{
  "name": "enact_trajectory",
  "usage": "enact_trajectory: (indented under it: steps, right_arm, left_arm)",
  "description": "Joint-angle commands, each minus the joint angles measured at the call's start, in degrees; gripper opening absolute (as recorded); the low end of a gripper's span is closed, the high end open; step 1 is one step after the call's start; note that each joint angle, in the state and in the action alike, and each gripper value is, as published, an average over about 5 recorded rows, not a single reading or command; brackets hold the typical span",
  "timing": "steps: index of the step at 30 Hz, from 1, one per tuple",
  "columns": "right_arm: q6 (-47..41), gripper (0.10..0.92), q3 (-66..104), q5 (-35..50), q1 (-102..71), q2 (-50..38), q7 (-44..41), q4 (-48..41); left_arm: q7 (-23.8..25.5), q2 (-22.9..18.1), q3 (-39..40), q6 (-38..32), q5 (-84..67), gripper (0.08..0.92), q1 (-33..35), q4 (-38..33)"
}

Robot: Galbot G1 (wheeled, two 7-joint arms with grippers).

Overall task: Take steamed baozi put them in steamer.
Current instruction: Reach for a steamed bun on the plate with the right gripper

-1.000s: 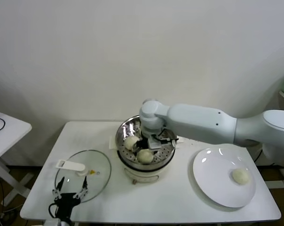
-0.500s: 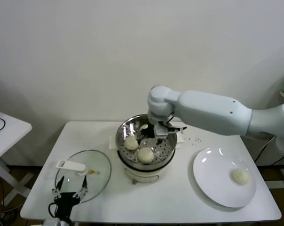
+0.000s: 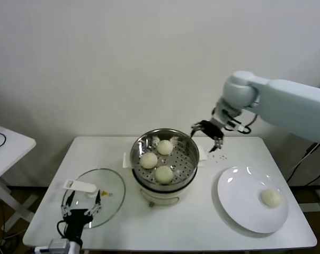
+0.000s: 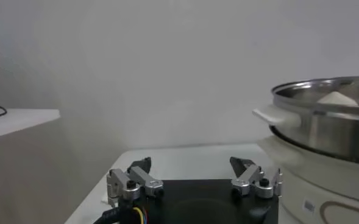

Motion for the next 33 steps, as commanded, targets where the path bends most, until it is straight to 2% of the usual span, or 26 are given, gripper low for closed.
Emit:
enact_trajectory:
  steps: [1, 7, 15, 33]
  right_arm:
    - [-13.8, 0.823, -4.7, 6.5, -2.2, -21.9, 2.4, 0.6]
    - [-13.8, 0.823, 14.0, -2.1, -24.8, -27.9, 3.5, -2.2]
    - [-12.6, 0.823, 31.7, -11.1, -46.6, -27.2, 2.6, -6.4]
    - [-10.3, 0.823, 30.6, -19.2, -46.7, -18.5, 0.5, -16.0]
  left_arm:
    - [0.7, -0.2, 0.5, -0.2, 0.1, 0.823, -0.7, -0.2]
    - [2.1, -0.3, 1.1, -1.1, 0.4, 0.823, -0.7, 0.0]
    - [2.5, -0.5, 1.2, -1.5, 1.0, 0.823, -0.3, 0.1]
    - [2.2, -1.3, 0.7, -1.6, 1.6, 0.823, -0.1, 1.0]
